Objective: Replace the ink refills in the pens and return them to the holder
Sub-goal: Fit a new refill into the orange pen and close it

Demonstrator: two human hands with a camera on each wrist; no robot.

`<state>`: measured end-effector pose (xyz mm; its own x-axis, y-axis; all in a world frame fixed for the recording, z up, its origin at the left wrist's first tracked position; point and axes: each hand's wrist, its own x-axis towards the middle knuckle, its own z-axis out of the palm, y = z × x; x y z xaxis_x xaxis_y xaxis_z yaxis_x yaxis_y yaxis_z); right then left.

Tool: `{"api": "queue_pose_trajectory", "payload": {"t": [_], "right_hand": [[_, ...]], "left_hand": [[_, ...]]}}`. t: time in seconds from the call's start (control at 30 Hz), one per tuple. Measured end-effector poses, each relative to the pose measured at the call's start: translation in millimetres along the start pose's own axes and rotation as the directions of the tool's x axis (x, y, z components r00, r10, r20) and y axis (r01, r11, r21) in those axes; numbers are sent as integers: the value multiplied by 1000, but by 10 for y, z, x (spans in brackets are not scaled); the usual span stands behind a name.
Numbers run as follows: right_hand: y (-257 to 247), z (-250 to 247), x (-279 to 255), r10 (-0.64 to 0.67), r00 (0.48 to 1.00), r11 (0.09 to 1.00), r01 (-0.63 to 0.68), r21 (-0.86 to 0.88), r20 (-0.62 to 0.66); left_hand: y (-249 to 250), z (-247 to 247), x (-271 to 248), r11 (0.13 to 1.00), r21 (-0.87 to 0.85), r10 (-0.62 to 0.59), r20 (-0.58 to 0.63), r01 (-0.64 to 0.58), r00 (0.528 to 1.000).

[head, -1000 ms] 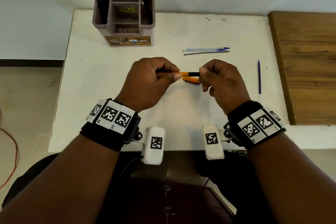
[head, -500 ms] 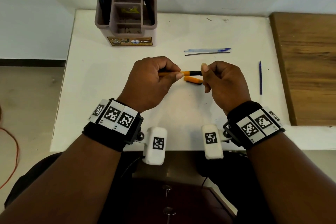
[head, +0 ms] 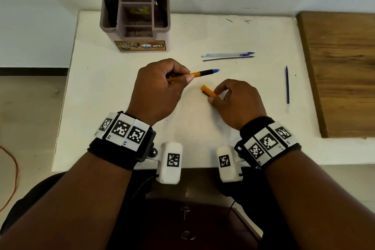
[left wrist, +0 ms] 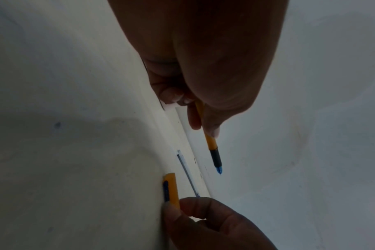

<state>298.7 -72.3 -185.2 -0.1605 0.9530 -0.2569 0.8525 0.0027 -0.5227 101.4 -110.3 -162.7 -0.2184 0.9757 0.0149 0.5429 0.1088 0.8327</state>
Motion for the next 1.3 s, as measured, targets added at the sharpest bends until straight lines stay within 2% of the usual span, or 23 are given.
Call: {"api": "queue_pose_trajectory", "payload": {"t": [0.1,0.23,0.37,0.47,0.63,0.87,1.07,1.3], "right_hand": [[-9,-18,5,-6,998,1000,8,21,-57],[-35,-114,43,80,979,960,-25,278,-187],[-81,-219,57,224,946,805,-45,592,-233],[-91,-251,57,299,935,715,-88,694,-190],[-115,-223,41,289,944,688,-90,720,-158],[-91,-267,58,315,924,674,-59,737,-215],[-197,-161,-42,145,988,711,-63,700,-59],[-225,-131,-84,108,993,716,-42,697,-51]], "left_hand": [[1,-4,1,1000,4,1,4,-1,1000],[-12,-12,4,1000,14,-14,2,14,1000],[-18,-17,11,1000,21,-20,14,20,1000],[-24,-17,9,1000,19,-23,16,23,1000],[-31,-8,5,1000,21,-17,23,17,1000],[-33,-14,3,1000,10,-23,32,23,999],[-5,15,-20,1000,8,-2,62,1,998],[-41,17,1,1000,12,7,79,-8,997]]}}
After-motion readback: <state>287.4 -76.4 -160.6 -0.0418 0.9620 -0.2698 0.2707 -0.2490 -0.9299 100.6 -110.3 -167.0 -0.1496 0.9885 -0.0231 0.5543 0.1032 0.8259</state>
